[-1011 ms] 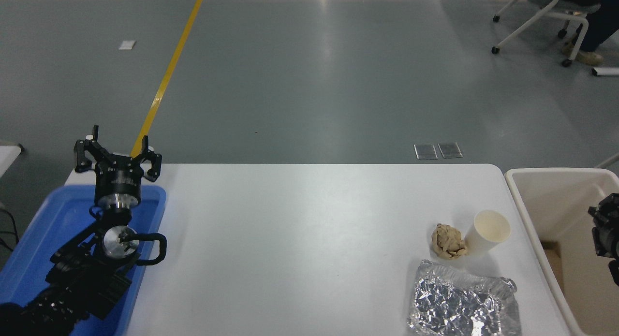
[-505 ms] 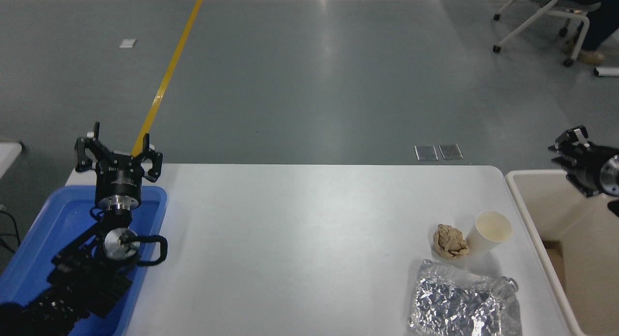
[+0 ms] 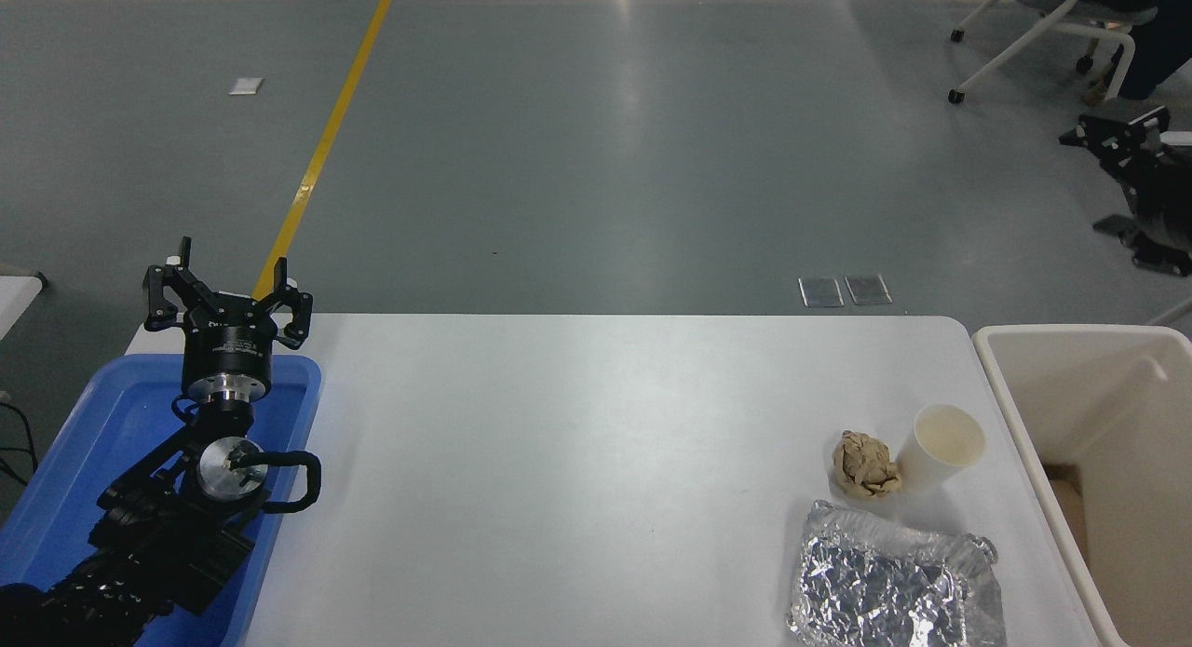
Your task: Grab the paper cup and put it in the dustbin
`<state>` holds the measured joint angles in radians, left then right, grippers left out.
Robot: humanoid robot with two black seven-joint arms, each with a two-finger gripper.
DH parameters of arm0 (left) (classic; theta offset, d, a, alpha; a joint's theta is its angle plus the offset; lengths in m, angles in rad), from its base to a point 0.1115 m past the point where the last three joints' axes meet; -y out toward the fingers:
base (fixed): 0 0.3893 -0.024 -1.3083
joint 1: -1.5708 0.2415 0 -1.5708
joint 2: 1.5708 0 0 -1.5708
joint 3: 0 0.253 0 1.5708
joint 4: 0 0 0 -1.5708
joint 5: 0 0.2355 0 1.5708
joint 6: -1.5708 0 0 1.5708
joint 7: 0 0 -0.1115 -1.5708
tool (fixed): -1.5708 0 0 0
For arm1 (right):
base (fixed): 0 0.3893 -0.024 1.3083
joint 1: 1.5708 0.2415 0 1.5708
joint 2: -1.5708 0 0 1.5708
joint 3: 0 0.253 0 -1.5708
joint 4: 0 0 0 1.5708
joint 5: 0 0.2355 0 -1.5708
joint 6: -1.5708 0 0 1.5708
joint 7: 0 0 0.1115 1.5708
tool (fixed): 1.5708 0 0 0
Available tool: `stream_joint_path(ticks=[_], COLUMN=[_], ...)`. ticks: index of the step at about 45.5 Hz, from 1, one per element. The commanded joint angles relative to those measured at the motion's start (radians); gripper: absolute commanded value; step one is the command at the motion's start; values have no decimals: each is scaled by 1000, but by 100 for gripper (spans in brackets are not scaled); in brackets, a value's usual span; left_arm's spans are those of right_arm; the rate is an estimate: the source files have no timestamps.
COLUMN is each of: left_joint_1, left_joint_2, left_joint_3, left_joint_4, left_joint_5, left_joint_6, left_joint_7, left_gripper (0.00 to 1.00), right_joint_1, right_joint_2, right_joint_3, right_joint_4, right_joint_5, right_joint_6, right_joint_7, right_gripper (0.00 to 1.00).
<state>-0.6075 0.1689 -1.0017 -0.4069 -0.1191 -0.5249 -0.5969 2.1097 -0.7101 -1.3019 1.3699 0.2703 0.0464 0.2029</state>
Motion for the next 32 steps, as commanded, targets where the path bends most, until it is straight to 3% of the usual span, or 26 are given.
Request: stream_joint_path(ticks=[1, 7, 20, 32], left_joint_1=[0, 0, 0, 0], left_joint_2=[0, 0, 0, 0], left_joint_3=[0, 0, 2, 0], left_joint_4=[-1, -1, -1, -1], left_joint_5=[1, 1, 1, 1], left_joint_6=[0, -1, -1, -1], left_joint_7=[0, 0, 2, 2], left_gripper=[99, 99, 99, 99], right_joint_1=[104, 188, 246, 334], right_joint_2=[3, 3, 72, 24], right_joint_3=[-13, -25, -148, -125], right_joint_4=[58, 101, 121, 247], right_joint_5=[-189, -201, -209, -313], right_joint_6=[164, 279, 323, 435], right_joint_7=[-56, -63, -62, -62], right_gripper=[100, 100, 100, 100])
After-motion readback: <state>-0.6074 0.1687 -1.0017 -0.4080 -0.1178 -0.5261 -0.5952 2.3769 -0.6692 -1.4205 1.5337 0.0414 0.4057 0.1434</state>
